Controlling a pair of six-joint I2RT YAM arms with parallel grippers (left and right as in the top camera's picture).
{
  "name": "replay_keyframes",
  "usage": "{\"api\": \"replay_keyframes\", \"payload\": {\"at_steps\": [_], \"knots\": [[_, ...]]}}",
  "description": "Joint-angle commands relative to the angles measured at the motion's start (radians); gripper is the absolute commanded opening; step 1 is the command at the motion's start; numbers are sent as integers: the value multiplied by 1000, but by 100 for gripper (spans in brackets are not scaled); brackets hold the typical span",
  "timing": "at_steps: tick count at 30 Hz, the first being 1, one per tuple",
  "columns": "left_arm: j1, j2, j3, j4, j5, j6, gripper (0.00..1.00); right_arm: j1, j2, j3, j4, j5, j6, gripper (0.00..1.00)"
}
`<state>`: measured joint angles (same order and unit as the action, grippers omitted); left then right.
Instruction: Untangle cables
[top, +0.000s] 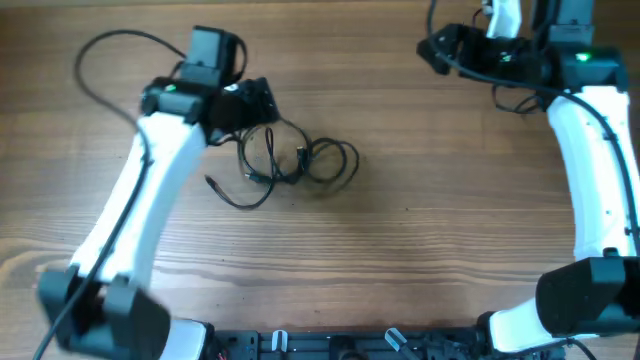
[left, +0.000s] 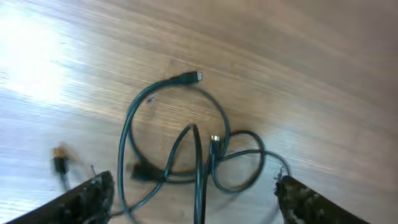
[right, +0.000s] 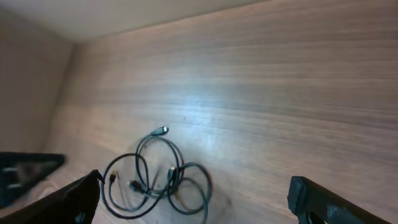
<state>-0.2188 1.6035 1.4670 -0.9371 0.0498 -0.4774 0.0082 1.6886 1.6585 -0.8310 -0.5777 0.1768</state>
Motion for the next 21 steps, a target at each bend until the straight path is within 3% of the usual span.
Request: {"api": "replay_keyframes", "payload": {"at_steps": [1,2,5,7,10,16,19,21], "knots": [[40,-80,27,-110,-17,-32,70,63,-2,2,-4,40,-24,99],[51,-80,27,-135,-17,-32,62,79,1,2,-6,48,-23,99],[88,-79,25,-193,-13,-82,52,116,8,2,-36,47,-24,99],[91,-78,16,-224,-13,-116,52,154,15,2,-57,47,-37,99],[132,-77,-48,-215,-25,-165,59,241,30,-3,-58,47,-72,100],[319,-77,-124,-100,37,-155,56,472,129,-17,-17,47,-68,99],[371,-77,-124,-78,35,-156,62,602,225,-17,37,48,-43,90],[401,-77,-124,-79,36,-156,61,662,291,-17,84,63,-42,75]]}}
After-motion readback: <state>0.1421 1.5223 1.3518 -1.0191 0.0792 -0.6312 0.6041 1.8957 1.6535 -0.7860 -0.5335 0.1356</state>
